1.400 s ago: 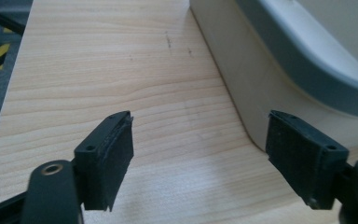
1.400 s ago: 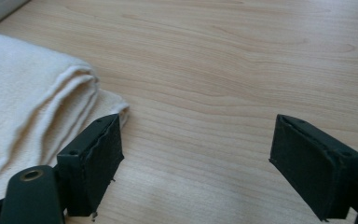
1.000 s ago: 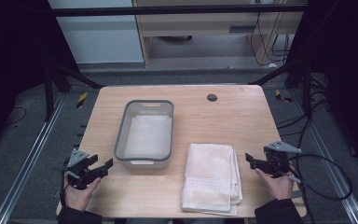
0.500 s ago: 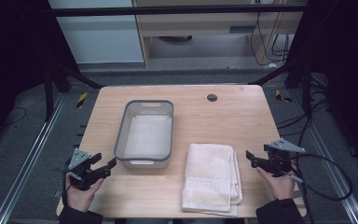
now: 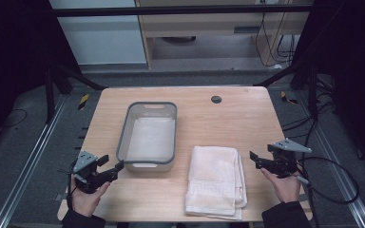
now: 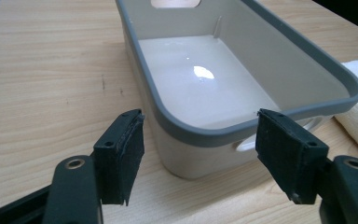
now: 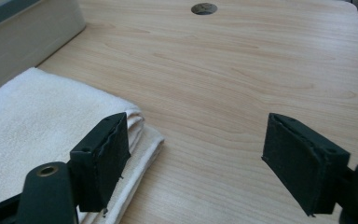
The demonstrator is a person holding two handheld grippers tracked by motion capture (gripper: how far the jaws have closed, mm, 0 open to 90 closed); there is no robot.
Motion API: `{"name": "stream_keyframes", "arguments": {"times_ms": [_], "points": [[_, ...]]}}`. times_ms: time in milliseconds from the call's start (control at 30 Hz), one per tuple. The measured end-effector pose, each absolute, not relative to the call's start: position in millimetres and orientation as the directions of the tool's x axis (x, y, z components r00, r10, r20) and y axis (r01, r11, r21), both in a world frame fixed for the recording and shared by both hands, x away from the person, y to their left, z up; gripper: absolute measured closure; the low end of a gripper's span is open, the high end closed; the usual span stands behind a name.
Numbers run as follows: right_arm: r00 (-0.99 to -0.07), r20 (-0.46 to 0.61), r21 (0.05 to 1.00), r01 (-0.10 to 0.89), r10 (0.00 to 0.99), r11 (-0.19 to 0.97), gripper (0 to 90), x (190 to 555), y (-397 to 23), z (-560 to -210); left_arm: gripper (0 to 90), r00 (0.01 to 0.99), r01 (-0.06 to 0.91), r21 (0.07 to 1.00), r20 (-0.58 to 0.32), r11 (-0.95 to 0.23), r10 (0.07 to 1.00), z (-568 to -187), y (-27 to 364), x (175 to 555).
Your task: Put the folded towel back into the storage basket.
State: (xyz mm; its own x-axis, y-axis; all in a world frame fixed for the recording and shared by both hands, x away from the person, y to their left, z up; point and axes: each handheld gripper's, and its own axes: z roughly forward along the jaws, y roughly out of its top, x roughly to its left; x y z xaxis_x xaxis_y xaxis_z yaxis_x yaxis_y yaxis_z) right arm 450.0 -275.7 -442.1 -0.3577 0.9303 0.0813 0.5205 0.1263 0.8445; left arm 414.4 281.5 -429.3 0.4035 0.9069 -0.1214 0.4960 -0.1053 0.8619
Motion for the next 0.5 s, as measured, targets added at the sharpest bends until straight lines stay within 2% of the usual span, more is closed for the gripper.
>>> {"name": "stream_keyframes", "arguments": {"times_ms": [500], "points": [[-0.382,0.089,0.857,0.5,0.92,0.125,24.4,459,-268,-420,31.6,0.46,0.475,0.868,-0.107,-0.143,0.881,-417,257,415]]}}
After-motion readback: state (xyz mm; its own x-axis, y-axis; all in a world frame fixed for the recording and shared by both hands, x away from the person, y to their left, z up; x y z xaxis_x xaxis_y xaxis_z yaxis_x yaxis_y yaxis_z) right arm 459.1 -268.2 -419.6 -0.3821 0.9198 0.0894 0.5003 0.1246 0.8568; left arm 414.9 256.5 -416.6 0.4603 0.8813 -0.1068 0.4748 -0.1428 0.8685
